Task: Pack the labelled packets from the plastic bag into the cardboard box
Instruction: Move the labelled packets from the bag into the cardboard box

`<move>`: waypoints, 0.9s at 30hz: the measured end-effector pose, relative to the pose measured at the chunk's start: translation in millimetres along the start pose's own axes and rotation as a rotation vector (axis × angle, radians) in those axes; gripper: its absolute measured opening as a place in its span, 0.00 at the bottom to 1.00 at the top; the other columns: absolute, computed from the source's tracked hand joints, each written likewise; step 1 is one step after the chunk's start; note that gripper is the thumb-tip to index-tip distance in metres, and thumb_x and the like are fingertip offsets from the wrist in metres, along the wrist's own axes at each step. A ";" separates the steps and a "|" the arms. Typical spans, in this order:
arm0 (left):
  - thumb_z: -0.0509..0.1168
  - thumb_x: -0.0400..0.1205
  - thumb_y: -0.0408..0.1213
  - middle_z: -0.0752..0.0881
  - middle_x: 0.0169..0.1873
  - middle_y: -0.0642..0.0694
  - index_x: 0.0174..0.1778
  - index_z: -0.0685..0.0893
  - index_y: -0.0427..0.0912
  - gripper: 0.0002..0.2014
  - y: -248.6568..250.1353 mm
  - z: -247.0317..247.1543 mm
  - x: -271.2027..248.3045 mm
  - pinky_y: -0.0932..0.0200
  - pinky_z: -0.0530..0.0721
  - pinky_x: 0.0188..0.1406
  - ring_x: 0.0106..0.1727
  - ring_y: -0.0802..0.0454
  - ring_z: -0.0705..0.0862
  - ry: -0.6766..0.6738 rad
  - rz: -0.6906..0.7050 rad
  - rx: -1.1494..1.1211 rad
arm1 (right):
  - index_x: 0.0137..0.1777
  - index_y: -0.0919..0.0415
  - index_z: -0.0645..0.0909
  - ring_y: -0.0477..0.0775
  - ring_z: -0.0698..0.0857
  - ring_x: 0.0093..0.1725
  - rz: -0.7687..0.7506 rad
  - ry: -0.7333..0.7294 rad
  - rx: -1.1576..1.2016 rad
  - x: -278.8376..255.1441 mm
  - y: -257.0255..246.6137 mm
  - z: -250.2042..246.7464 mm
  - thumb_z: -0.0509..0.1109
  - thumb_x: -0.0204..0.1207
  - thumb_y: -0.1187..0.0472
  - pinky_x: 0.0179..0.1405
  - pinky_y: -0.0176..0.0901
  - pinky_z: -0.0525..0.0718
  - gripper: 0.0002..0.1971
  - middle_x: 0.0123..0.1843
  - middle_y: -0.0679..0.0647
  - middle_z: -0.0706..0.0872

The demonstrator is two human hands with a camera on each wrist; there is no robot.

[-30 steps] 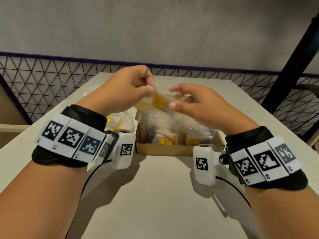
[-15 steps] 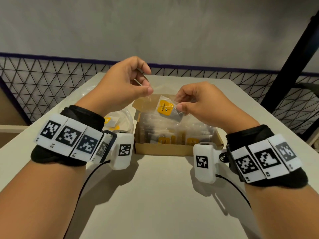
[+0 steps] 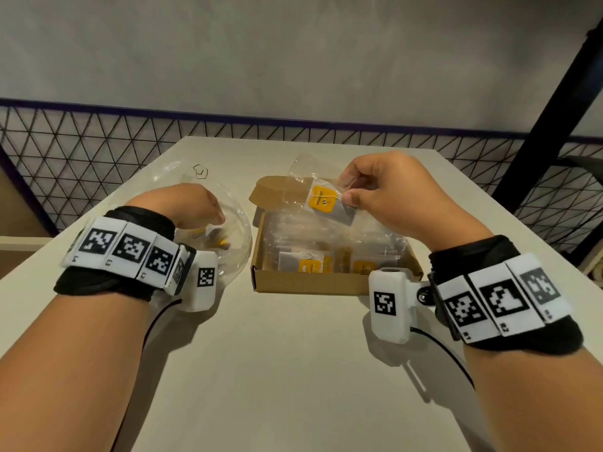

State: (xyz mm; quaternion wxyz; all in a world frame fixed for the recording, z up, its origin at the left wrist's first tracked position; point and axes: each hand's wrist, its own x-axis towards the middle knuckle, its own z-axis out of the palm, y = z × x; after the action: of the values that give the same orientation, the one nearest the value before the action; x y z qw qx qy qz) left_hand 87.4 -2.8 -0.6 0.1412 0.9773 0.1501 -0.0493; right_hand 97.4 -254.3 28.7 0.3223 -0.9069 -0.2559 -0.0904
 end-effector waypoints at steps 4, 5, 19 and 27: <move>0.61 0.83 0.43 0.82 0.62 0.43 0.64 0.82 0.40 0.17 -6.8 0.3 3.4 0.51 0.72 0.68 0.65 0.44 0.77 -0.048 -0.097 0.057 | 0.48 0.54 0.84 0.46 0.83 0.45 0.002 0.000 -0.003 0.6 0.7 1.6 0.71 0.75 0.64 0.46 0.37 0.82 0.06 0.41 0.46 0.84; 0.60 0.83 0.44 0.83 0.60 0.43 0.63 0.82 0.39 0.17 -8.5 0.3 3.7 0.52 0.73 0.67 0.62 0.44 0.78 -0.075 -0.123 0.086 | 0.48 0.54 0.84 0.45 0.83 0.45 0.003 0.000 -0.005 0.8 0.8 1.9 0.71 0.75 0.64 0.45 0.36 0.81 0.05 0.40 0.45 0.84; 0.58 0.85 0.41 0.80 0.46 0.43 0.56 0.83 0.32 0.16 -1.2 -5.2 -2.3 0.58 0.70 0.50 0.48 0.48 0.76 -0.129 -0.148 0.323 | 0.49 0.55 0.85 0.47 0.83 0.47 -0.001 -0.012 -0.026 -1.4 -2.0 1.8 0.70 0.75 0.63 0.46 0.37 0.81 0.05 0.44 0.48 0.85; 0.65 0.79 0.25 0.84 0.60 0.48 0.60 0.85 0.44 0.16 9.6 -21.5 -14.1 0.63 0.73 0.54 0.61 0.51 0.79 0.390 0.107 -0.332 | 0.49 0.52 0.83 0.44 0.82 0.45 0.019 0.002 -0.016 -1.0 0.2 -0.8 0.70 0.76 0.63 0.42 0.33 0.80 0.06 0.41 0.45 0.84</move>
State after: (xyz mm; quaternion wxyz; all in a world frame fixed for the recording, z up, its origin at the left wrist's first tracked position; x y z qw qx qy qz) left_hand 78.1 -9.2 24.4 0.2703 0.9384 0.1285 0.1729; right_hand 96.6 -255.4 28.9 0.3159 -0.9119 -0.2462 -0.0901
